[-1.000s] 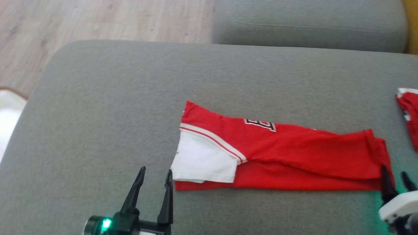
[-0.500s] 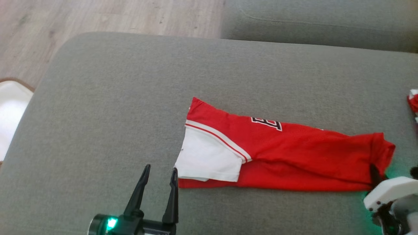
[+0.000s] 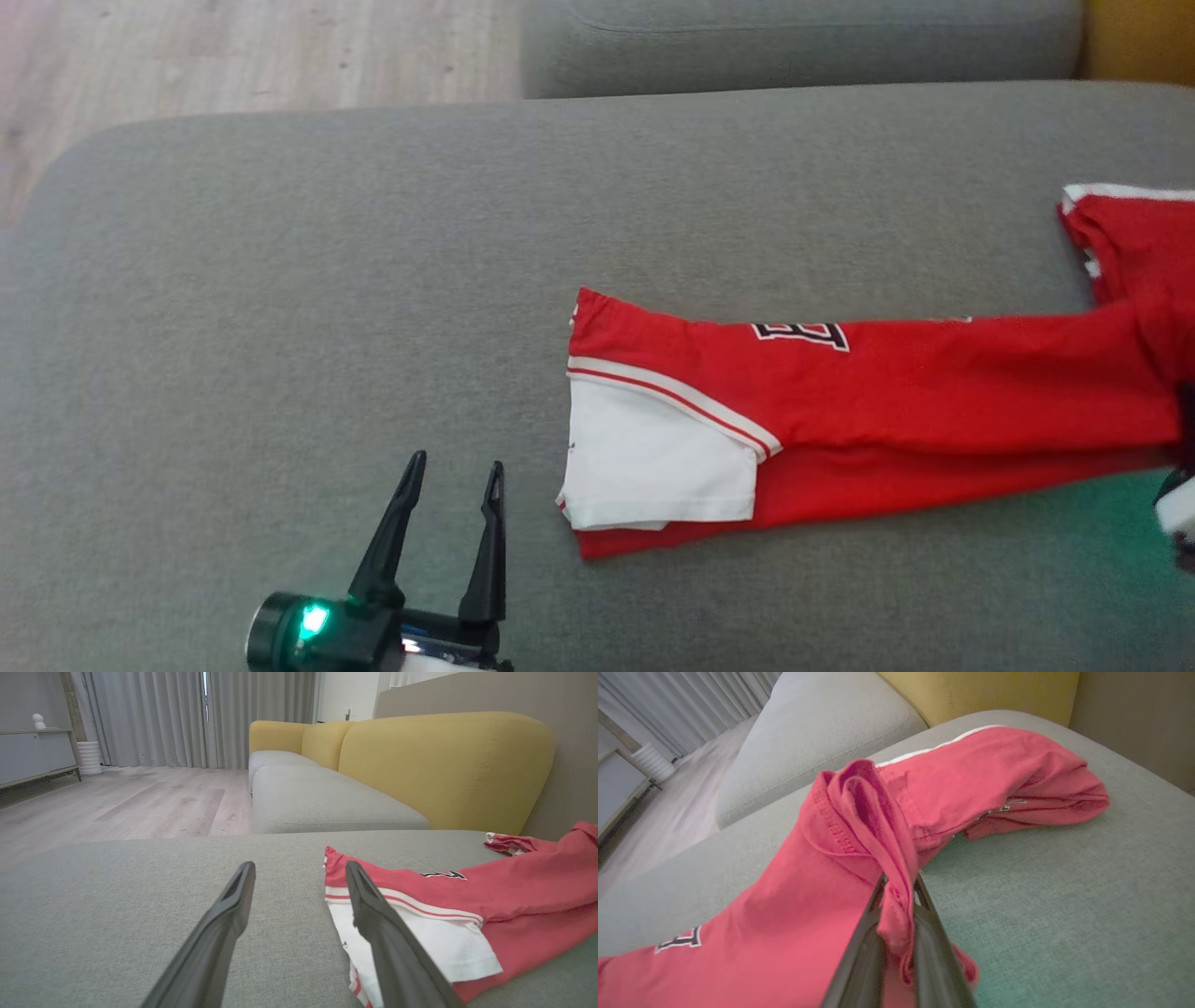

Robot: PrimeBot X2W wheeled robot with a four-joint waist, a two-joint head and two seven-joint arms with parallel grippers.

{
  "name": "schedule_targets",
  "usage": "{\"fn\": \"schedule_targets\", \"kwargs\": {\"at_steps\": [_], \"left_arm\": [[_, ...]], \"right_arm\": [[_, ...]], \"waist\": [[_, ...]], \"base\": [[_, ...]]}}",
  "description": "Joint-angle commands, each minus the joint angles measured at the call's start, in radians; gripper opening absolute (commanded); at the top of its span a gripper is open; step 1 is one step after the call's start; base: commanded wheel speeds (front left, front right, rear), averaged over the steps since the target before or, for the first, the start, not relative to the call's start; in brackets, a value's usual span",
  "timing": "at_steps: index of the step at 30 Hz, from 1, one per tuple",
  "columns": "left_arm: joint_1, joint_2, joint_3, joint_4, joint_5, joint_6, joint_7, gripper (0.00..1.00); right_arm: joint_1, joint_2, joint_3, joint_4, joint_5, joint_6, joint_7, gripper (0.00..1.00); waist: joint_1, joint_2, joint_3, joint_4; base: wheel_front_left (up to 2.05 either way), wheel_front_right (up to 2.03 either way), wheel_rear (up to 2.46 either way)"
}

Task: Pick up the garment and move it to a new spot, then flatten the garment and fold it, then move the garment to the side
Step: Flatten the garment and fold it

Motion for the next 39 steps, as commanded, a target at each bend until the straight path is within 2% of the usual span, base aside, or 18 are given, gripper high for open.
{"fn": "schedule_targets", "kwargs": {"at_steps": [1, 5, 8, 12, 13, 15, 20, 29, 31, 35, 39], "left_arm": [[-0.024, -0.009, 0.041, -0.026, 0.010, -0.006, -0.009, 1.00], [-0.024, -0.020, 0.055, -0.019, 0.023, -0.025, -0.009, 1.00], [-0.024, -0.027, 0.063, -0.013, 0.031, -0.036, -0.010, 1.00], [-0.018, -0.035, 0.070, -0.003, 0.036, -0.051, -0.010, 1.00], [-0.019, -0.039, 0.071, 0.000, 0.040, -0.058, -0.010, 1.00], [-0.020, -0.042, 0.072, 0.003, 0.044, -0.063, -0.010, 1.00], [-0.022, -0.048, 0.069, 0.011, 0.050, -0.079, -0.010, 1.00], [-0.023, -0.054, 0.067, 0.026, 0.049, -0.091, -0.010, 1.00], [-0.020, -0.055, 0.070, 0.027, 0.048, -0.090, -0.010, 1.00], [-0.009, -0.056, 0.079, 0.027, 0.045, -0.086, -0.010, 1.00], [0.000, -0.057, 0.093, 0.026, 0.042, -0.077, -0.010, 1.00]], "right_arm": [[-0.002, -0.034, 0.005, -0.054, 0.019, -0.001, 0.008, 0.00], [0.024, -0.013, -0.020, -0.173, 0.105, -0.001, 0.067, 0.00], [0.045, 0.047, -0.013, -0.289, 0.203, -0.001, 0.122, 0.00], [0.074, 0.130, 0.059, -0.439, 0.288, -0.001, 0.196, 0.00], [0.079, 0.184, 0.107, -0.489, 0.316, -0.001, 0.221, 0.00], [0.076, 0.229, 0.161, -0.519, 0.329, -0.001, 0.234, 0.00], [0.041, 0.285, 0.315, -0.499, 0.347, -0.001, 0.221, 0.00], [-0.030, 0.292, 0.569, -0.327, 0.414, -0.001, 0.086, 0.00], [-0.039, 0.292, 0.597, -0.290, 0.414, -0.001, 0.064, 1.00], [-0.053, 0.292, 0.618, -0.288, 0.413, -0.001, -0.005, 1.00], [-0.050, 0.271, 0.584, -0.347, 0.323, -0.001, -0.110, 1.00]], "waist": [[-0.0001, -0.0001, 0.007, -0.017], [-0.0001, -0.0001, 0.006, -0.026], [-0.0001, -0.0001, 0.001, -0.022], [-0.0001, -0.0001, -0.012, -0.005], [-0.0001, -0.0001, -0.014, 0.009], [-0.0001, -0.0001, -0.016, 0.028], [-0.0001, -0.0001, -0.011, 0.089], [-0.0001, -0.0001, -0.009, 0.190], [-0.0001, -0.0001, -0.011, 0.197], [-0.0001, -0.0001, -0.021, 0.192], [-0.0001, -0.0001, -0.038, 0.159]], "base": [[0.00, 0.00, 0.00], [0.00, 0.00, 0.00], [0.00, 0.00, 0.00], [0.00, 0.00, 0.00], [0.00, 0.00, 0.00], [0.00, 0.00, 0.00], [0.00, 0.00, 0.00], [0.00, 0.00, 0.00], [0.00, 0.00, 0.00], [0.00, 0.00, 0.00], [0.00, 0.00, 0.00]]}}
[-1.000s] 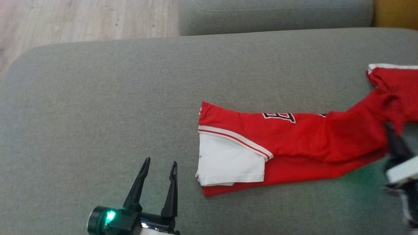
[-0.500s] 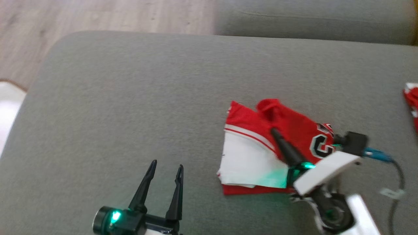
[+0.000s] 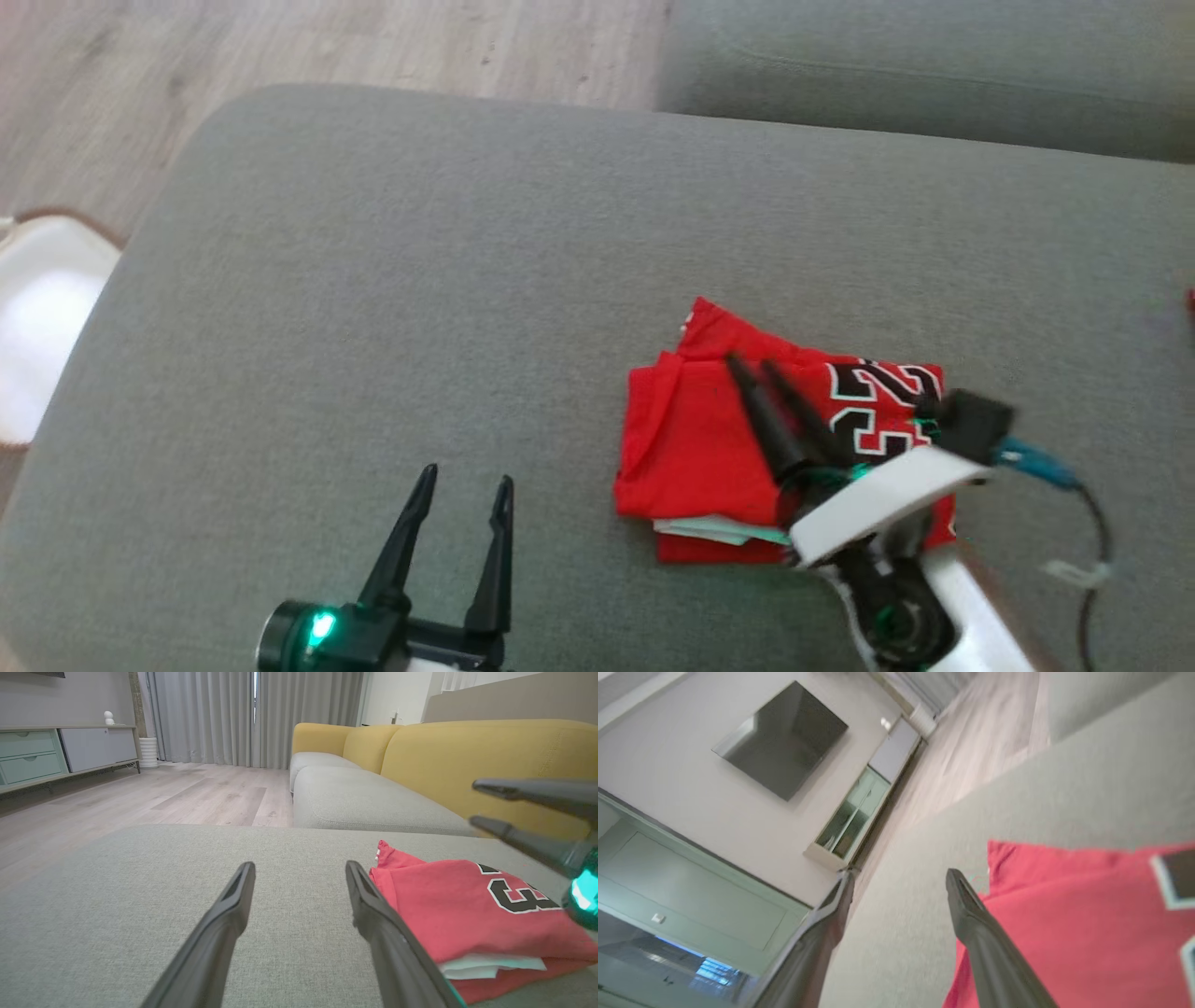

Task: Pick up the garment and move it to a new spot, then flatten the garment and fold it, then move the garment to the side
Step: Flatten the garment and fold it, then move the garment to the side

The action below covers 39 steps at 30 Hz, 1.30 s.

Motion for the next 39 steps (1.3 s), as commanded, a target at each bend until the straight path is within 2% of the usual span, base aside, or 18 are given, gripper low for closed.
{"fn": "schedule_targets", "kwargs": {"at_steps": [1, 6, 9, 12, 15, 17, 20, 27, 39], "left_arm": [[-0.006, -0.011, 0.045, -0.035, -0.001, 0.009, -0.010, 1.00], [0.007, -0.011, 0.066, -0.037, -0.006, 0.019, -0.010, 1.00], [0.017, -0.011, 0.084, -0.045, 0.000, 0.032, -0.010, 1.00], [0.029, -0.011, 0.095, -0.052, 0.004, 0.046, -0.010, 1.00], [0.041, -0.011, 0.101, -0.059, 0.008, 0.053, -0.010, 1.00], [0.049, -0.011, 0.105, -0.065, 0.014, 0.055, -0.010, 1.00], [0.058, -0.011, 0.109, -0.067, 0.024, 0.050, -0.010, 1.00], [0.086, -0.011, 0.122, -0.060, 0.044, 0.046, -0.010, 1.00], [0.096, -0.011, 0.128, -0.043, 0.048, 0.045, -0.010, 1.00]], "right_arm": [[-0.038, -0.026, -0.011, -0.082, -0.052, -0.001, -0.071, 1.00], [0.018, -0.104, -0.087, -0.141, -0.118, -0.001, -0.207, 1.00], [0.060, -0.199, -0.120, -0.134, -0.258, -0.001, -0.294, 1.00], [0.108, -0.244, -0.157, -0.109, -0.383, -0.001, -0.338, 1.00], [0.161, -0.282, -0.177, -0.083, -0.566, -0.001, -0.349, 1.00], [0.201, -0.269, -0.205, -0.075, -0.668, -0.001, -0.350, 1.00], [0.261, -0.219, -0.234, -0.053, -0.730, -0.001, -0.350, 1.00], [0.301, -0.147, -0.267, -0.036, -0.750, -0.001, -0.350, 1.00], [0.305, -0.132, -0.284, -0.035, -0.771, -0.001, -0.350, 1.00]], "waist": [[0.0000, -0.0001, -0.016, -0.032], [0.0000, -0.0001, -0.042, -0.082], [0.0000, -0.0001, -0.063, -0.118], [0.0000, -0.0001, -0.085, -0.145], [0.0000, -0.0001, -0.105, -0.160], [0.0000, -0.0001, -0.114, -0.165], [0.0000, -0.0001, -0.125, -0.166], [0.0000, -0.0001, -0.142, -0.176], [0.0000, -0.0001, -0.158, -0.183]], "base": [[0.00, 0.00, 0.00], [0.00, 0.00, 0.00], [0.00, 0.00, 0.00], [0.00, 0.00, 0.00], [0.00, 0.00, 0.00], [0.00, 0.00, 0.00], [0.00, 0.00, 0.00], [0.00, 0.00, 0.00], [0.00, 0.00, 0.00]]}}
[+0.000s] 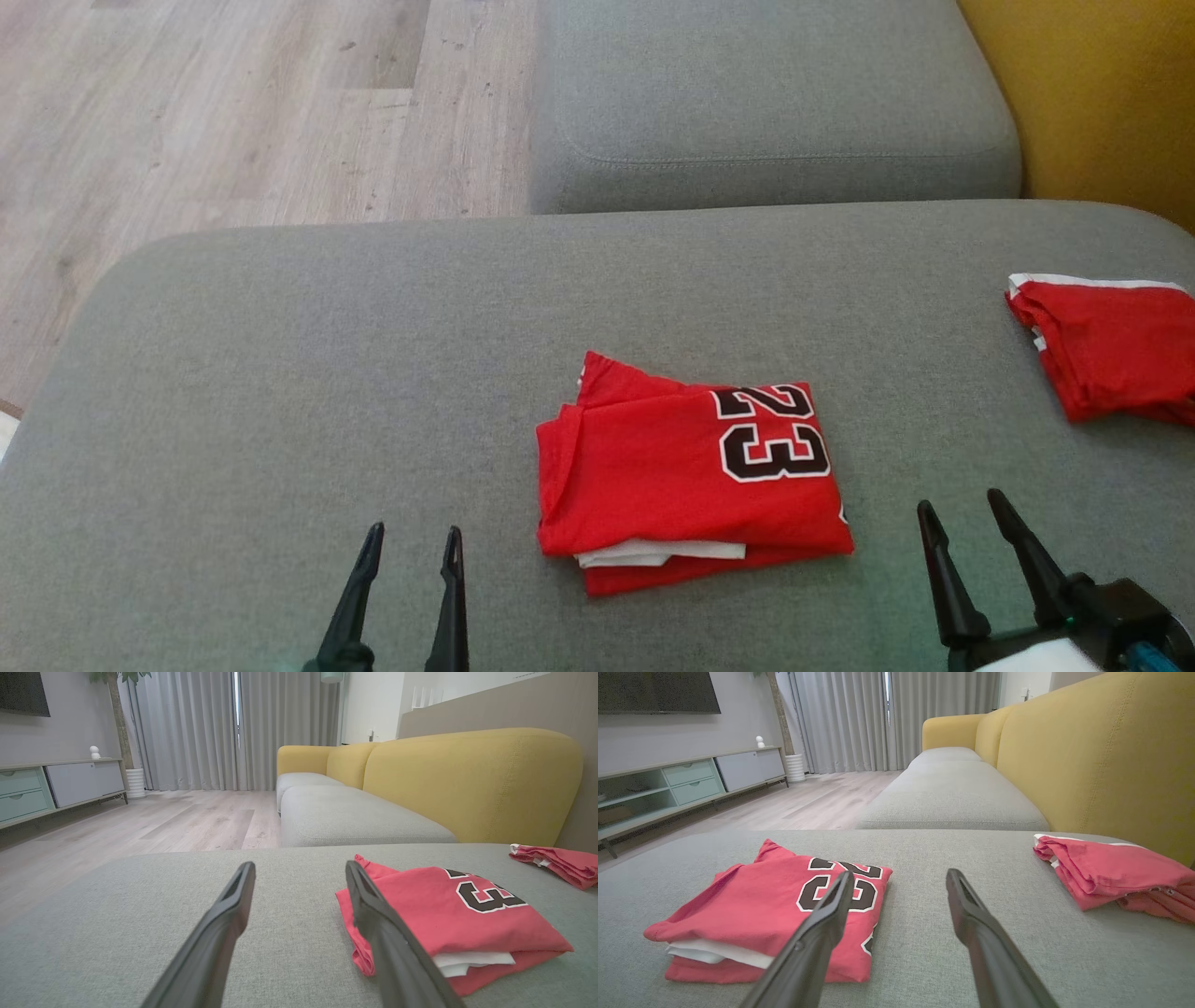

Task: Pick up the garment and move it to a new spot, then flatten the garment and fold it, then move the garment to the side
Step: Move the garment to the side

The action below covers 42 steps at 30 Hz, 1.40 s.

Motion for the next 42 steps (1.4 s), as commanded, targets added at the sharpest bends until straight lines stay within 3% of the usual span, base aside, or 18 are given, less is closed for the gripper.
{"fn": "schedule_targets", "kwargs": {"at_steps": [1, 26, 36, 42], "left_arm": [[-0.022, -0.008, 0.043, -0.024, 0.010, -0.001, -0.010, 1.00], [-0.012, -0.008, 0.040, -0.008, -0.024, -0.004, -0.010, 1.00], [-0.024, -0.008, 0.017, 0.005, -0.023, -0.006, -0.010, 1.00], [-0.024, -0.008, 0.000, 0.021, -0.026, -0.006, -0.010, 1.00]], "right_arm": [[-0.027, -0.015, 0.010, -0.031, -0.007, -0.001, -0.011, 1.00], [-0.028, -0.009, 0.027, -0.007, -0.037, -0.001, -0.011, 1.00], [-0.163, -0.016, 0.129, 0.174, 0.119, -0.001, -0.010, 1.00], [-0.304, -0.005, 0.214, 0.325, 0.362, -0.001, 0.121, 1.00]], "waist": [[0.0001, -0.0001, -0.001, 0.000], [0.0001, -0.0001, -0.011, 0.007], [0.0001, -0.0001, 0.036, 0.046], [0.0001, -0.0001, 0.050, 0.051]], "base": [[0.00, 0.00, 0.00], [0.00, 0.00, 0.00], [0.00, 0.00, 0.00], [0.00, 0.00, 0.00]]}}
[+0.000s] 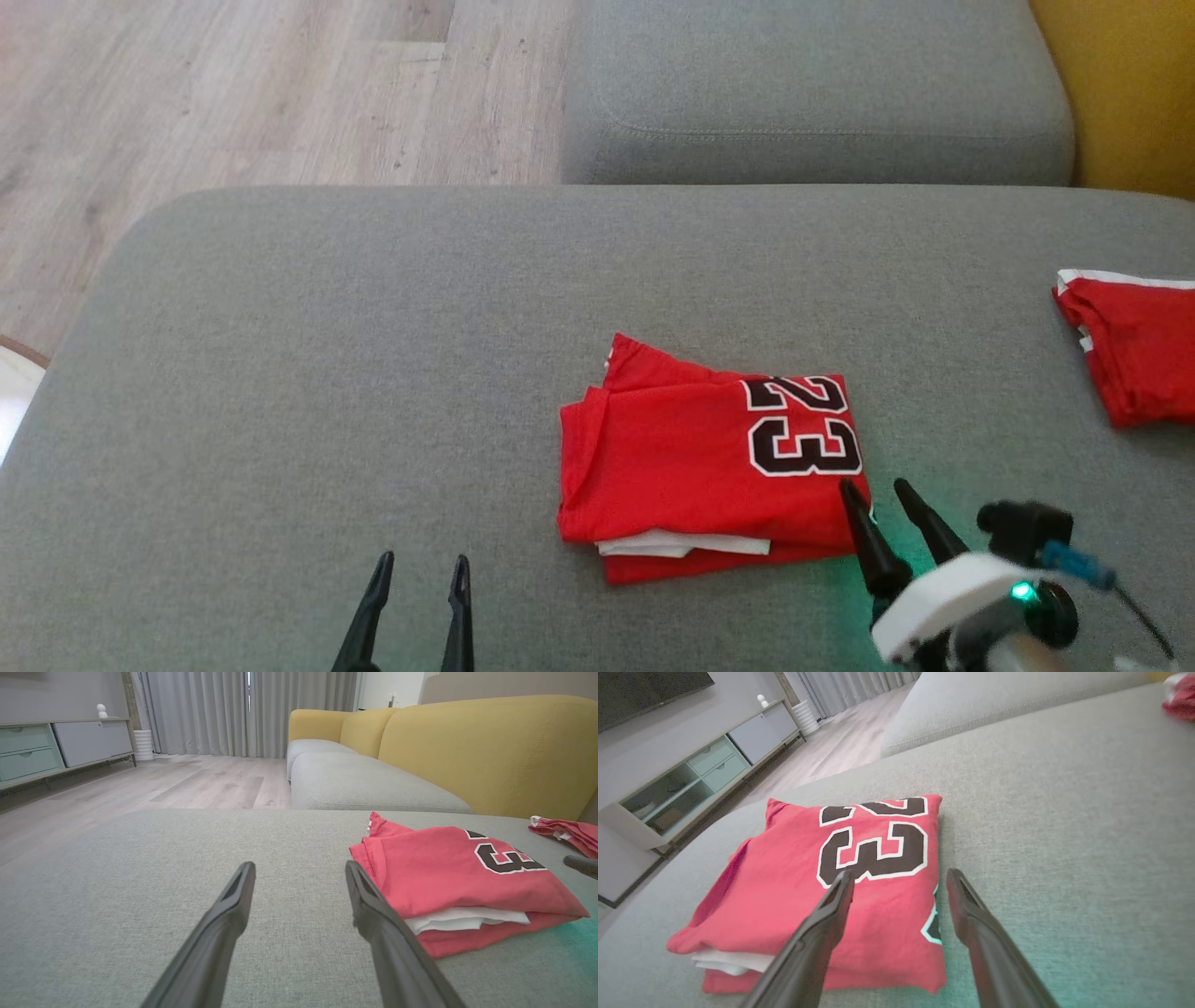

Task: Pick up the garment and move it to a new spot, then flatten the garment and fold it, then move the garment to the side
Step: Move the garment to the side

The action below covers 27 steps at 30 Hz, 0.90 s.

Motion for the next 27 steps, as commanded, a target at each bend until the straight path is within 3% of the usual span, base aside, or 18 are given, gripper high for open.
{"fn": "schedule_targets", "kwargs": {"at_steps": [1, 9, 10, 11, 12, 13, 14, 20, 27], "left_arm": [[-0.046, -0.008, 0.016, -0.029, -0.005, -0.001, -0.010, 1.00], [-0.062, -0.008, 0.009, -0.018, -0.016, -0.006, -0.010, 1.00], [-0.064, -0.008, 0.009, -0.019, -0.017, -0.006, -0.010, 1.00], [-0.065, -0.008, 0.008, -0.020, -0.017, -0.005, -0.010, 1.00], [-0.065, -0.008, 0.008, -0.020, -0.017, -0.005, -0.010, 1.00], [-0.066, -0.008, 0.007, -0.021, -0.017, -0.004, -0.010, 1.00], [-0.068, -0.008, 0.005, -0.024, -0.019, -0.003, -0.010, 1.00], [-0.092, -0.008, -0.002, -0.043, -0.027, 0.003, -0.010, 1.00], [-0.157, -0.008, -0.008, -0.097, -0.050, -0.003, -0.010, 1.00]], "right_arm": [[-0.065, -0.008, 0.016, 0.002, 0.049, -0.001, 0.019, 1.00], [-0.204, -0.006, 0.052, 0.192, 0.220, -0.001, 0.160, 1.00], [-0.211, -0.004, 0.066, 0.207, 0.237, -0.001, 0.183, 0.80], [-0.215, -0.002, 0.076, 0.217, 0.260, -0.001, 0.201, 0.43], [-0.215, -0.002, 0.076, 0.217, 0.260, -0.001, 0.201, 0.43], [-0.220, -0.002, 0.087, 0.220, 0.281, -0.001, 0.213, 0.11], [-0.225, -0.005, 0.097, 0.215, 0.301, -0.001, 0.216, 0.00], [-0.292, -0.081, 0.150, 0.175, 0.315, -0.001, 0.139, 0.00], [-0.438, -0.248, 0.160, 0.143, 0.258, -0.001, 0.114, 0.00]], "waist": [[-0.0001, -0.0001, 0.006, 0.000], [-0.0001, -0.0001, 0.029, 0.008], [-0.0001, -0.0001, 0.032, 0.009], [-0.0001, -0.0001, 0.035, 0.009], [-0.0001, -0.0001, 0.035, 0.009], [-0.0001, -0.0001, 0.040, 0.010], [-0.0001, -0.0001, 0.047, 0.010], [-0.0001, -0.0001, 0.114, -0.018], [-0.0001, -0.0001, 0.211, -0.082]], "base": [[0.00, 0.00, 0.00], [0.00, 0.00, 0.00], [0.00, 0.00, 0.00], [0.00, 0.00, 0.00], [0.00, 0.00, 0.00], [0.00, 0.00, 0.00], [0.00, 0.00, 0.00], [0.00, 0.00, 0.00], [0.00, 0.00, 0.00]]}}
